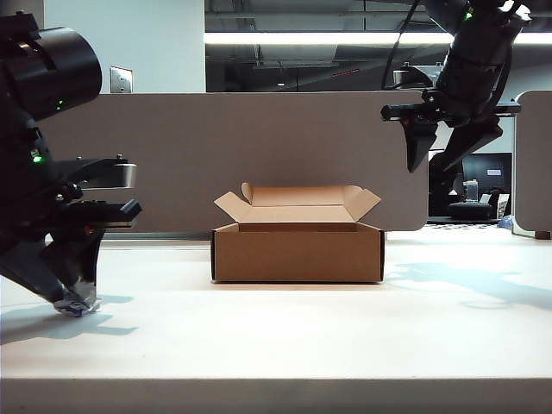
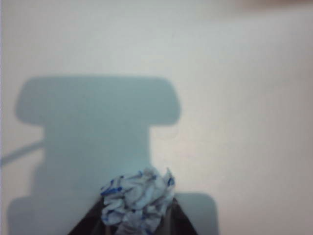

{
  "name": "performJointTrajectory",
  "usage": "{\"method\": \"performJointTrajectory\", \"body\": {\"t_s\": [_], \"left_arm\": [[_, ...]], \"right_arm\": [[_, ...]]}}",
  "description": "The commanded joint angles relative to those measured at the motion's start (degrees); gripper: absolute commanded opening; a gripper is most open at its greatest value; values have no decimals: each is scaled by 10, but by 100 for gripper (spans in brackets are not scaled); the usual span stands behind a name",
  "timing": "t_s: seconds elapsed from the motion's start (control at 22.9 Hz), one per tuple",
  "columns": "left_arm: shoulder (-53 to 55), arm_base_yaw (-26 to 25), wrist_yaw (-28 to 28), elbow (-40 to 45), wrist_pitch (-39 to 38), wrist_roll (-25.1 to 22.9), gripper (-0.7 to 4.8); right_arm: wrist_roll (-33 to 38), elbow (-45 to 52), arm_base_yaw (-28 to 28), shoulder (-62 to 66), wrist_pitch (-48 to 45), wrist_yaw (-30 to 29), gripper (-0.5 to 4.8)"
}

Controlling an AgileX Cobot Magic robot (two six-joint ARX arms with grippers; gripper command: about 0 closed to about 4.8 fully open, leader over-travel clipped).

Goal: Pick up all the paper balls on the table and put them in the paper box.

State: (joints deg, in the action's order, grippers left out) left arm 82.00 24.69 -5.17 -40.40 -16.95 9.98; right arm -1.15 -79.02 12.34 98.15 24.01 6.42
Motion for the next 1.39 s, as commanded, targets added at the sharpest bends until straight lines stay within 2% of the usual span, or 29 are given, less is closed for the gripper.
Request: {"method": "performJointTrajectory", "body": {"t_s": [0.04,0.17,0.65,0.87,1.0,1.13,1.39], "left_arm": [[-2,0,-2,0,4,1,142],[-2,0,-2,0,5,0,111],[-13,0,10,-16,22,-1,112],[-32,0,46,-108,23,-13,112],[-22,0,64,-168,73,-23,117],[32,-1,97,-238,89,-31,120],[119,-1,144,-306,90,-42,120]], "right_arm": [[-2,-3,1,-5,-6,1,260],[-2,-3,1,-5,-6,1,261],[-2,-3,0,-5,-6,1,260],[-2,-3,0,-5,-7,1,260],[-2,-3,1,-5,-7,-1,260],[-2,-3,1,-5,-9,-5,260],[-2,-3,1,-5,-11,-5,260]]}}
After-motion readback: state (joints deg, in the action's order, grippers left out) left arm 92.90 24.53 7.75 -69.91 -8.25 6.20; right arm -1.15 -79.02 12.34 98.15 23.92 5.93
